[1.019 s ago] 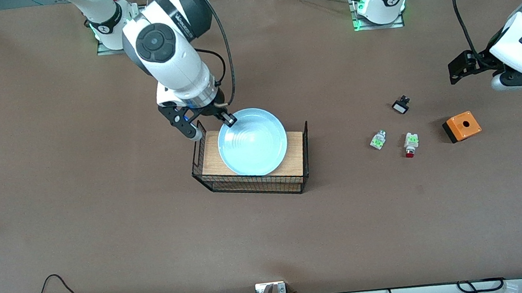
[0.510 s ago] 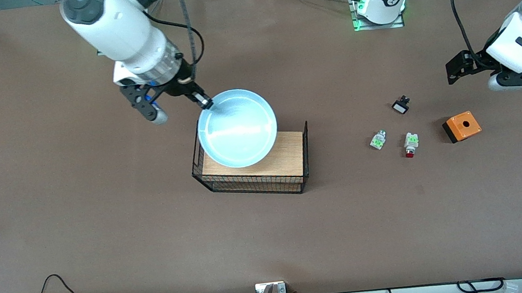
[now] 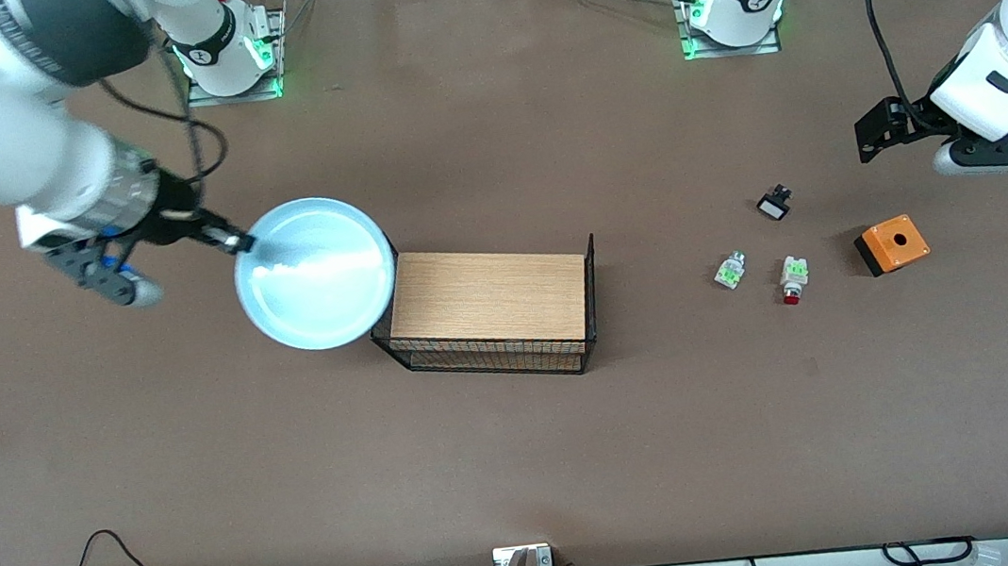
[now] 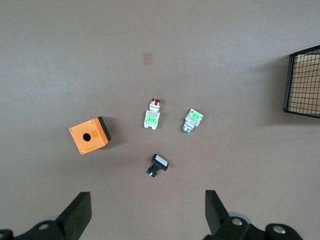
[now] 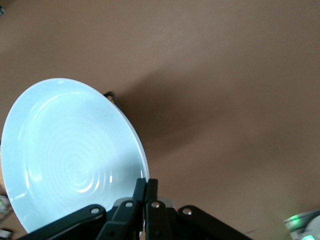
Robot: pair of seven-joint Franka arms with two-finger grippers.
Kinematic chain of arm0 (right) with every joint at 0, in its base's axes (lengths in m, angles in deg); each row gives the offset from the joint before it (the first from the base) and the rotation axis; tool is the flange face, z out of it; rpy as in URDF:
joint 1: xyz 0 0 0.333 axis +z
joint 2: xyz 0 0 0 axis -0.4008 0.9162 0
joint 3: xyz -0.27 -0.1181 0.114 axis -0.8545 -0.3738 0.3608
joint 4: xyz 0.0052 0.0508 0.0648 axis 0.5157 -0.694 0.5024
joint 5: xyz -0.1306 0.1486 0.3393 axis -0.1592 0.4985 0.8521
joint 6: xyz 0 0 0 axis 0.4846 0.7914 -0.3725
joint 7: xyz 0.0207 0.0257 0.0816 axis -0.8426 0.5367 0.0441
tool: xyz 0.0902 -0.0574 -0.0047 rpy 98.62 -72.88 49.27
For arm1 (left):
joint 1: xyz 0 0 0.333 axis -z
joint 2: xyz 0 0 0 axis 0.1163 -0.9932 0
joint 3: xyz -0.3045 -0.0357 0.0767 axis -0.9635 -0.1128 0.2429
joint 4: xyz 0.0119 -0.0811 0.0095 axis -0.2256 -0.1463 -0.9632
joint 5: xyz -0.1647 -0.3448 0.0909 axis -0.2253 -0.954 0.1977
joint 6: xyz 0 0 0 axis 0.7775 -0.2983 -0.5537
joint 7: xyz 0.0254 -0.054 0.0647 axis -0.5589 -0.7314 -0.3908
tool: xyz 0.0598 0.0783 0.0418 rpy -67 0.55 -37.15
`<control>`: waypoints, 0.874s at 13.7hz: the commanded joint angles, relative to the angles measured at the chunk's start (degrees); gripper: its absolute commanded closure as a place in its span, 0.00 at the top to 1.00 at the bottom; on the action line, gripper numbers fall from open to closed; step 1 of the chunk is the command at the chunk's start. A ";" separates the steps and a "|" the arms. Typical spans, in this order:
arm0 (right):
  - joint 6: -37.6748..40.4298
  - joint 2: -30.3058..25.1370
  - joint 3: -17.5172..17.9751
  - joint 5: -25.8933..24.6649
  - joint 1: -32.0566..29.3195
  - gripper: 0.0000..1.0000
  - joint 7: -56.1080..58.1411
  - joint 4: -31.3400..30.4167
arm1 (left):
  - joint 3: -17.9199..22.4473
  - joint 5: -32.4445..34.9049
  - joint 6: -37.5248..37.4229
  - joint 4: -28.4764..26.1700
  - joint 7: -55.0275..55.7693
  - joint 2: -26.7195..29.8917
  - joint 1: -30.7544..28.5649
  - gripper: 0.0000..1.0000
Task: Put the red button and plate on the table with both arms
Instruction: 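Carry the plate beside the basket and lower it onto the table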
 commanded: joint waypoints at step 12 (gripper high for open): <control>-29.08 2.71 -0.30 -8.26 -14.34 0.00 43.72 -30.37 | 0.04 0.22 -1.06 0.86 -0.54 0.21 0.38 1.00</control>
